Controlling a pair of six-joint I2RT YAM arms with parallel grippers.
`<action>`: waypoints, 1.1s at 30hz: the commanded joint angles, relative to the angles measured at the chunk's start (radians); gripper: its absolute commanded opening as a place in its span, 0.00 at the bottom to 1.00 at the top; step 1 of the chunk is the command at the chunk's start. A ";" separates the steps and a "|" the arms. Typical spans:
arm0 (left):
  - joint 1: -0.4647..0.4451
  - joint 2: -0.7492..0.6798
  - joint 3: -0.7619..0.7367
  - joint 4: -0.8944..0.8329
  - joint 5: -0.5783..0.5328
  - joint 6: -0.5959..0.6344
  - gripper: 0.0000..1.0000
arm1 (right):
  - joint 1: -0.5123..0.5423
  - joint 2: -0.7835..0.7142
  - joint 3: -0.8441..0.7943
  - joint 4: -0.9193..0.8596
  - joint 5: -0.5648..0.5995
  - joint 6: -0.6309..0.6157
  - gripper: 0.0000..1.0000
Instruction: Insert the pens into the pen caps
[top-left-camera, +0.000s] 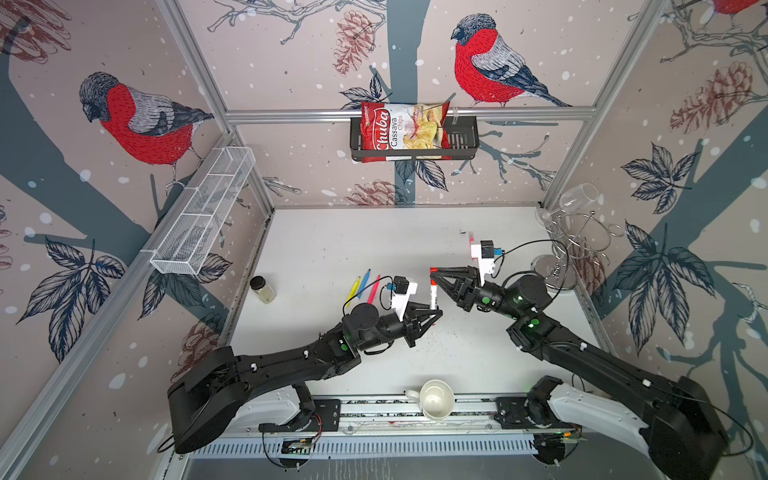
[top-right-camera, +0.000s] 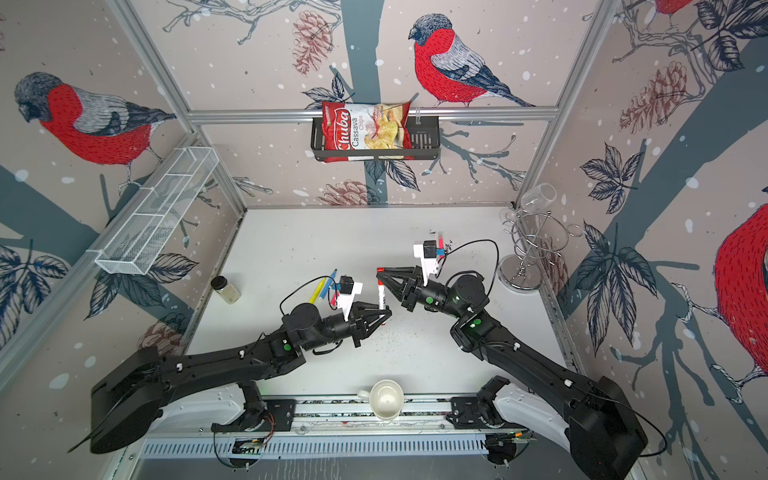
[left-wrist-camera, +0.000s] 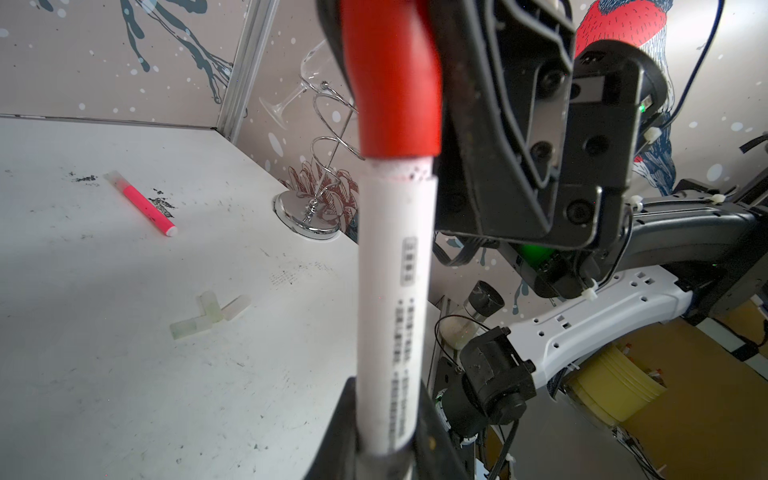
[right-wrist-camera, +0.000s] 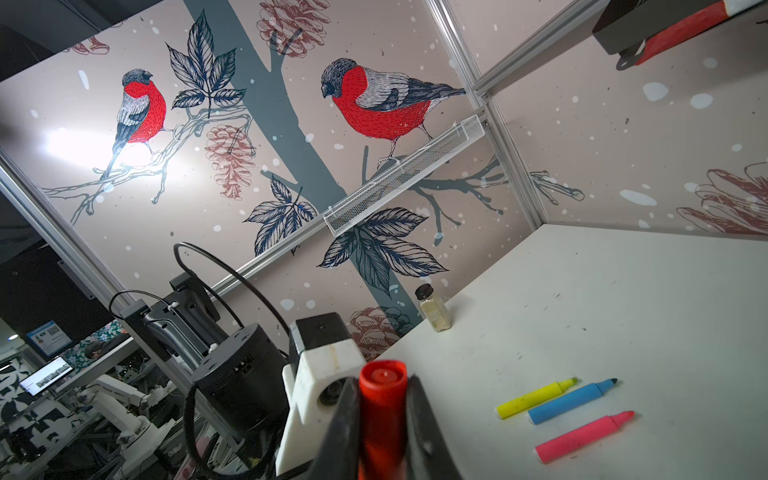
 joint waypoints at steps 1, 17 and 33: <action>0.017 -0.004 -0.001 0.149 -0.007 -0.033 0.00 | 0.010 -0.002 -0.006 -0.016 -0.071 -0.020 0.17; 0.033 -0.009 0.013 0.106 -0.009 -0.013 0.00 | 0.025 -0.025 0.038 -0.132 -0.077 -0.106 0.29; 0.021 -0.030 -0.007 0.043 -0.032 0.012 0.00 | -0.006 -0.071 0.245 -0.497 0.043 -0.301 0.61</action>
